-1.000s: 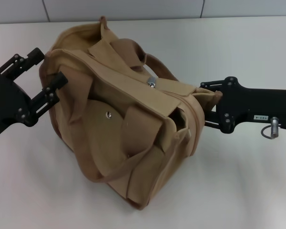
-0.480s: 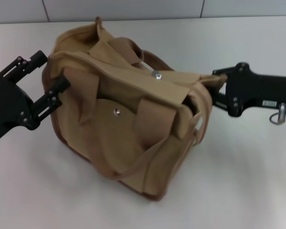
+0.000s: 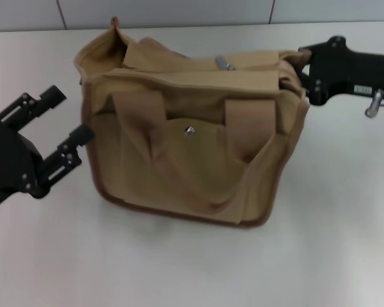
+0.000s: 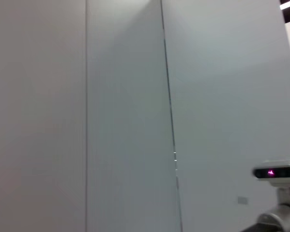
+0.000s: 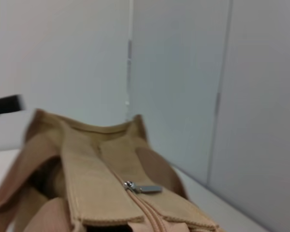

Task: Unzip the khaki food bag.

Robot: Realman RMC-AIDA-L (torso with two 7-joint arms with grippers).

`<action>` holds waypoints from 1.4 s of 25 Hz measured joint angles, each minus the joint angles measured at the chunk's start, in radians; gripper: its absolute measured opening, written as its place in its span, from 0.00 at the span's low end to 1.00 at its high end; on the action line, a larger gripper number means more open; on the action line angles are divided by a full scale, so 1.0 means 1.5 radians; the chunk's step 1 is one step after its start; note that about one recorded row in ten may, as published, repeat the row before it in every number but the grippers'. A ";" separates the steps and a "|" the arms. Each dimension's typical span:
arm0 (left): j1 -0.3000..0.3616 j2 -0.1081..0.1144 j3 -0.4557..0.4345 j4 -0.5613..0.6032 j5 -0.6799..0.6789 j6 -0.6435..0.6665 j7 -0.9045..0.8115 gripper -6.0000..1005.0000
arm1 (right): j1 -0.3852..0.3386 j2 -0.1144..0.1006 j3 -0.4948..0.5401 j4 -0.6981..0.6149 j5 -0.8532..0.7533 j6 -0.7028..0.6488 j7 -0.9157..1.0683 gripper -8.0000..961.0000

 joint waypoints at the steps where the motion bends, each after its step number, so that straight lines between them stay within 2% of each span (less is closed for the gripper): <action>1: 0.002 0.000 0.009 0.000 0.000 0.003 0.000 0.64 | 0.005 -0.003 0.000 0.000 -0.001 0.010 0.000 0.08; 2: 0.003 0.000 0.015 0.001 0.000 0.006 0.000 0.64 | 0.010 -0.007 0.000 0.001 -0.001 0.017 0.001 0.08; 3: 0.005 0.000 0.028 0.001 0.001 0.012 0.000 0.64 | 0.019 -0.020 0.000 0.005 -0.002 0.026 0.007 0.07; 4: 0.005 0.000 0.028 0.001 0.001 0.012 0.000 0.64 | 0.019 -0.020 0.000 0.005 -0.002 0.026 0.007 0.06; 6: 0.005 0.001 0.037 0.002 0.001 0.015 0.000 0.64 | 0.023 -0.033 0.000 0.008 -0.003 0.035 0.016 0.06; 8: 0.006 0.002 0.073 0.003 0.001 0.018 0.009 0.64 | 0.025 -0.048 0.006 0.013 -0.004 0.045 0.025 0.05; 12: 0.003 0.002 0.088 0.003 0.004 0.019 0.020 0.64 | 0.025 -0.051 0.013 0.023 -0.003 0.034 0.044 0.04; 13: -0.001 0.002 0.091 0.003 0.012 0.017 0.022 0.64 | 0.013 -0.041 0.013 0.021 -0.003 0.028 0.050 0.04; 14: -0.001 0.002 0.091 0.003 0.012 0.017 0.022 0.64 | 0.013 -0.041 0.013 0.021 -0.003 0.028 0.050 0.04; 18: -0.012 0.002 0.095 0.010 0.041 0.014 0.022 0.64 | -0.039 0.003 0.018 -0.025 0.005 0.030 0.043 0.05; 20: -0.014 0.002 0.095 0.011 0.044 0.014 0.022 0.64 | -0.071 0.010 0.019 -0.047 0.035 0.020 0.040 0.12; 23: -0.020 0.002 0.095 0.011 0.050 0.010 0.021 0.64 | -0.132 0.007 0.037 -0.046 0.160 -0.039 0.016 0.22; 24: -0.021 0.002 0.095 0.011 0.051 0.007 0.021 0.64 | -0.132 0.007 0.037 -0.046 0.160 -0.039 0.016 0.27; 27: -0.025 0.005 0.095 0.011 0.052 0.001 0.017 0.64 | -0.159 0.007 0.099 -0.041 0.191 -0.128 0.014 0.41; 28: -0.027 0.006 0.095 0.011 0.052 0.000 0.016 0.64 | -0.169 0.005 0.145 -0.032 0.190 -0.199 0.014 0.46; 29: -0.028 0.008 0.096 0.011 0.052 -0.002 0.015 0.64 | -0.169 0.005 0.145 -0.032 0.190 -0.199 0.014 0.48; 32: -0.030 0.013 0.100 0.011 0.053 -0.006 0.007 0.64 | -0.176 -0.008 0.181 -0.001 0.175 -0.309 0.013 0.55; 33: -0.031 0.015 0.103 0.010 0.053 -0.008 0.005 0.64 | -0.176 -0.023 0.177 0.035 0.150 -0.376 0.002 0.57; 35: -0.034 0.020 0.115 0.010 0.053 -0.015 -0.003 0.64 | -0.174 -0.029 0.173 0.052 0.130 -0.404 -0.009 0.61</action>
